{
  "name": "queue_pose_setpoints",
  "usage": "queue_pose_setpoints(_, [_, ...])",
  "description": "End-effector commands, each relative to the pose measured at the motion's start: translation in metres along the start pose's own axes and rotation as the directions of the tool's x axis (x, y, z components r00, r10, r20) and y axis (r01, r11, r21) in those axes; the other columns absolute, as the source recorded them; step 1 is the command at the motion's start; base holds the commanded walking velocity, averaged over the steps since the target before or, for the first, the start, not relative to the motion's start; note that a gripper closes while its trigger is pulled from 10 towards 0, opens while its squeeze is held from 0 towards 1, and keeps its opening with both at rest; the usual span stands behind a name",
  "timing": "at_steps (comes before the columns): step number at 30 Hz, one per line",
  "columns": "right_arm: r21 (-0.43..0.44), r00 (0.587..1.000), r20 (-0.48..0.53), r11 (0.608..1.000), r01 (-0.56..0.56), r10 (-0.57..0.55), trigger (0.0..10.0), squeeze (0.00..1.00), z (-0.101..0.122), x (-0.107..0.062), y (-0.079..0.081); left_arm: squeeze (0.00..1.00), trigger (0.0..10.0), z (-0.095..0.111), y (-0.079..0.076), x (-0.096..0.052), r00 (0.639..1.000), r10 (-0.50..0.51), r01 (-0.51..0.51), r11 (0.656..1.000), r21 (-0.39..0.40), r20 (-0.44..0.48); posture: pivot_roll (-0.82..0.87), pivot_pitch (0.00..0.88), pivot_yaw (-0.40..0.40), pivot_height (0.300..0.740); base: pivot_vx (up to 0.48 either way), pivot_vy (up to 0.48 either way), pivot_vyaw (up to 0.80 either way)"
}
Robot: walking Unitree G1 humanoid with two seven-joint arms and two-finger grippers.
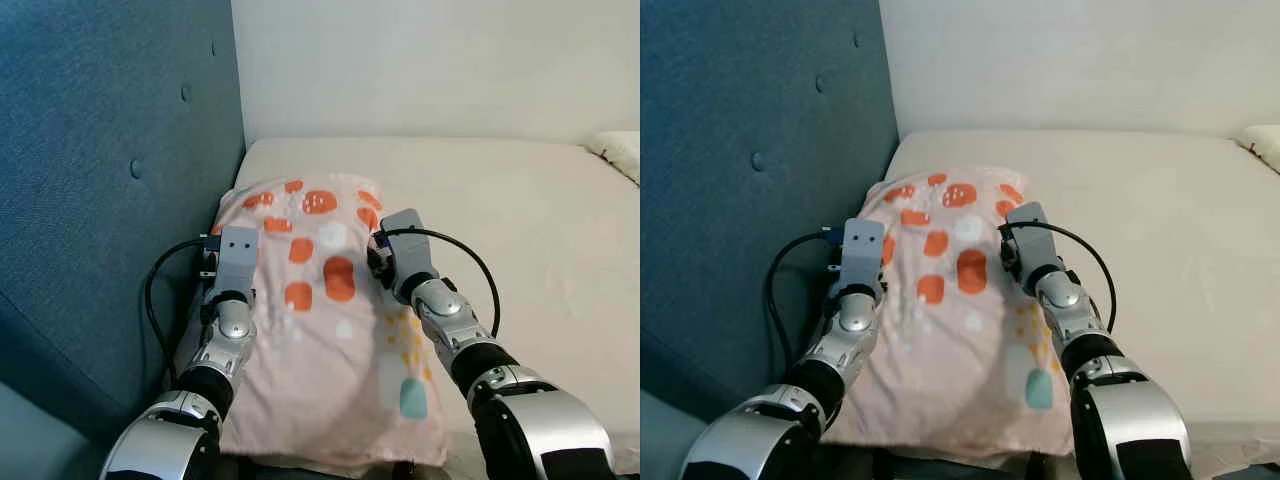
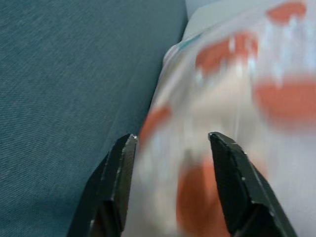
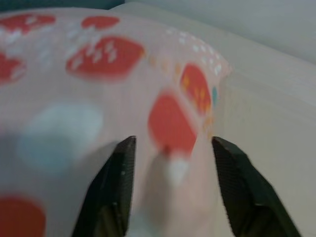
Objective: Clean up the room
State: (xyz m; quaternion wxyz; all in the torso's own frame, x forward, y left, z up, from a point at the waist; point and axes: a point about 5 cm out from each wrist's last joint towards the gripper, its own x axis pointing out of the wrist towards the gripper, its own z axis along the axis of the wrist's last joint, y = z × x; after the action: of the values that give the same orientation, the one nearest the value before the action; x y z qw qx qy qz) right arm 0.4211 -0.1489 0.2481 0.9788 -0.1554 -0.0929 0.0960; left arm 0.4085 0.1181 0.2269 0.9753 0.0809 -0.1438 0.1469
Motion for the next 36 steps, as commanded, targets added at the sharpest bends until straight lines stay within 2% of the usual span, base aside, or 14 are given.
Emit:
queue_pose_setpoints(1, [-0.019, 0.999, -0.027, 1.0, 0.019, -0.019, 10.0, 0.04, -0.01, -0.004, -0.002, 0.98, 10.0, -0.006, -0.007, -0.007, 1.0, -0.027, 0.027, 0.999, -0.017, -0.01, 0.16, 0.422, -0.01, 0.582, 0.0, 0.0, 0.0])
queue_pose_setpoints(2, [-0.02, 0.998, -0.033, 0.998, 0.053, -0.054, 10.0, 0.0, -0.013, -0.006, -0.004, 0.0, 10.0, -0.009, -0.008, -0.009, 0.999, -0.043, 0.043, 0.999, -0.009, -0.013, 0.16, 0.421, -0.01, 0.582, 0.0, 0.0, 0.0])
queue_pose_setpoints(7, [-0.007, 0.995, -0.034, 0.995, 0.095, -0.095, 10.0, 0.0, -0.017, -0.008, -0.007, 0.0, 10.0, -0.011, -0.007, -0.01, 0.999, -0.047, 0.047, 0.999, -0.008, -0.015, 0.16, 0.419, -0.008, 0.582, 0.0, 0.0, 0.0])
queue_pose_setpoints(11, [0.093, 0.984, -0.039, 0.98, 0.175, -0.173, 10.0, 0.0, -0.029, -0.015, -0.015, 0.0, 10.0, -0.011, -0.002, -0.009, 0.998, -0.058, 0.058, 0.997, -0.049, 0.002, 0.15, 0.401, -0.006, 0.582, 0.0, 0.0, 0.0])
queue_pose_setpoints(14, [0.122, 0.979, -0.042, 0.972, 0.201, -0.197, 10.0, 0.0, -0.034, -0.019, -0.017, 0.0, 10.0, -0.014, 0.005, -0.009, 0.999, -0.052, 0.053, 0.995, -0.084, 0.01, 0.13, 0.384, -0.004, 0.582, 0.0, 0.0, 0.0])
queue_pose_setpoints(17, [0.187, 0.972, -0.05, 0.954, 0.235, -0.23, 10.0, 0.0, -0.045, -0.025, -0.019, 0.0, 10.0, -0.02, 0.023, -0.01, 0.996, -0.073, 0.079, 0.991, -0.107, 0.054, 0.1, 0.344, -0.001, 0.582, 0.0, 0.0, 0.0])
queue_pose_setpoints(18, [0.187, 0.972, -0.05, 0.954, 0.235, -0.23, 10.0, 0.0, -0.045, -0.025, -0.019, 0.0, 10.0, -0.02, 0.023, -0.01, 0.996, -0.073, 0.079, 0.991, -0.107, 0.054, 0.1, 0.344, -0.001, 0.582, 0.0, 0.0, 0.0])
queue_pose_setpoints(19, [0.236, 0.969, -0.071, 0.94, 0.248, -0.238, 10.0, 0.0, -0.055, -0.031, -0.017, 0.0, 10.0, -0.024, 0.039, -0.013, 0.987, -0.129, 0.137, 0.987, -0.08, 0.1, 0.08, 0.306, 0.004, 0.582, 0.0, 0.0, 0.0])
queue_pose_setpoints(23, [0.277, 0.965, -0.081, 0.924, 0.262, -0.25, 10.0, 0.0, -0.065, -0.038, -0.015, 0.0, 10.0, -0.033, 0.053, -0.017, 0.977, -0.186, 0.192, 0.98, -0.059, 0.103, 0.07, 0.28, 0.009, 0.582, 0.0, 0.0, 0.0])
queue_pose_setpoints(26, [0.329, 0.956, -0.096, 0.898, 0.292, -0.276, 10.0, 0.0, -0.082, -0.05, -0.006, 0.0, 10.0, -0.053, 0.076, -0.026, 0.98, -0.193, 0.195, 0.98, -0.043, 0.042, 0.05, 0.24, 0.01, 0.582, 0.0, 0.0, 0.0])
queue_pose_setpoints(28, [0.35, 0.957, -0.09, 0.891, 0.288, -0.274, 10.0, 0.0, -0.087, -0.055, -0.001, 0.0, 10.0, -0.06, 0.08, -0.032, 0.979, -0.201, 0.202, 0.978, -0.052, 0.022, 0.04, 0.22, 0.009, 0.582, 0.0, 0.0, 0.0])
queue_pose_setpoints(32, [0.366, 0.958, -0.077, 0.886, 0.284, -0.276, 10.0, 0.0, -0.095, -0.065, 0.007, 0.0, 10.0, -0.072, 0.079, -0.045, 0.971, -0.236, 0.232, 0.967, -0.101, -0.024, 0.03, 0.202, 0.006, 0.582, 0.0, 0.0, 0.0])
queue_pose_setpoints(35, [0.355, 0.969, -0.066, 0.903, 0.244, -0.236, 10.0, 0.0, -0.108, -0.087, 0.028, 0.0, 10.0, -0.086, 0.064, -0.074, 0.941, -0.329, 0.311, 0.933, -0.179, -0.076, 0.02, 0.171, 0.005, 0.582, 0.0, 0.0, 0.0])
queue_pose_setpoints(36, [0.355, 0.969, -0.066, 0.903, 0.244, -0.236, 10.0, 0.0, -0.108, -0.087, 0.028, 0.0, 10.0, -0.086, 0.064, -0.074, 0.941, -0.329, 0.311, 0.933, -0.179, -0.076, 0.02, 0.171, 0.005, 0.582, 0.0, 0.0, 0.0])
